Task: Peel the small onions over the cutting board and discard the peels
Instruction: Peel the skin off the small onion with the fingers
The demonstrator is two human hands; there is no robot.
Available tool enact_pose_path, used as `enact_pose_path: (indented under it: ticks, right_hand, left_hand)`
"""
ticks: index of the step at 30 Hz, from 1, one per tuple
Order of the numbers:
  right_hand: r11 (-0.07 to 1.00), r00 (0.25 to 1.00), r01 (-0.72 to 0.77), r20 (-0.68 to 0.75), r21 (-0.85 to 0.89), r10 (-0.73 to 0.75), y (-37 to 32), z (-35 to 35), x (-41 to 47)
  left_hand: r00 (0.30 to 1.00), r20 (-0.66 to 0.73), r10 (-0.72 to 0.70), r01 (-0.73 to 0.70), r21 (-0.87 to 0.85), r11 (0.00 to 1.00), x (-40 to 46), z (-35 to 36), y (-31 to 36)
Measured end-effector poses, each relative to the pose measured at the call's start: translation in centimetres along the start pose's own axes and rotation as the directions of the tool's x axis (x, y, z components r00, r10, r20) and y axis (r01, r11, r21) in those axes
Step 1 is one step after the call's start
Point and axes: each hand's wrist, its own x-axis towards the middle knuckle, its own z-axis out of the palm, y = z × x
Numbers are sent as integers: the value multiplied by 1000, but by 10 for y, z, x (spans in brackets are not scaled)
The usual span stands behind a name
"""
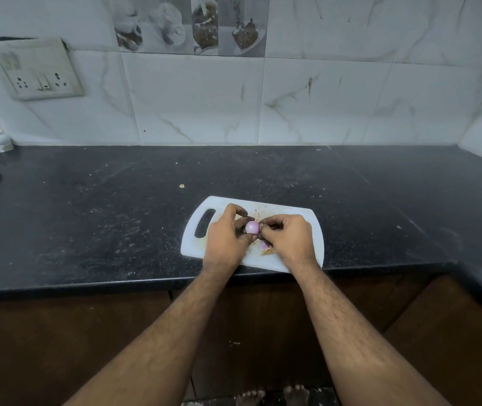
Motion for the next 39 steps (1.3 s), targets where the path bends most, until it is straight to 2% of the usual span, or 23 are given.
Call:
enact_pose_path:
  ticks: [6, 13, 18, 21, 24, 26, 30, 32, 35, 39]
  right_hand:
    - [998, 999, -32, -42, -57, 30, -3, 5, 0]
    - [988, 995, -65, -81, -139, 54, -6, 9, 0]
    - [988, 990, -83, -124, -129, 67, -5, 12, 0]
    - [992, 982, -124, -149, -30, 118, -4, 10, 2]
    - [993, 980, -104, -163, 54, 112, -2, 9, 1]
    - [997, 980, -71, -183, 4, 71, -2, 11, 1]
    - [993, 985, -1, -174, -119, -19, -1, 15, 1]
    - [997, 984, 26, -173, -77, -39, 0, 13, 1]
    - [998, 996, 19, -89, 66, -13, 1, 11, -1]
    - [996, 998, 65, -9, 57, -64, -2, 11, -5]
  left_hand:
    - [1000, 5, -15, 15, -79, 997, -1, 2, -3]
    - [999, -20, -36, 34, -74, 997, -4, 0, 2]
    - [997, -47, -57, 55, -55, 997, -4, 1, 1]
    - [996, -65, -57, 55, -40, 998, -4, 0, 1]
    - [999, -37, -38, 37, -37, 999, -4, 2, -1]
    - [999, -38, -14, 13, -26, 1000, -3, 2, -2]
    - [999, -44, -7, 4, -64, 998, -2, 0, -2]
    - [999, -54, 4, -7, -58, 998, -2, 0, -3]
    - [998, -61, 25, -28, -41, 999, -2, 0, -5]
    - [997, -54, 47, -50, -56, 997, -3, 0, -5]
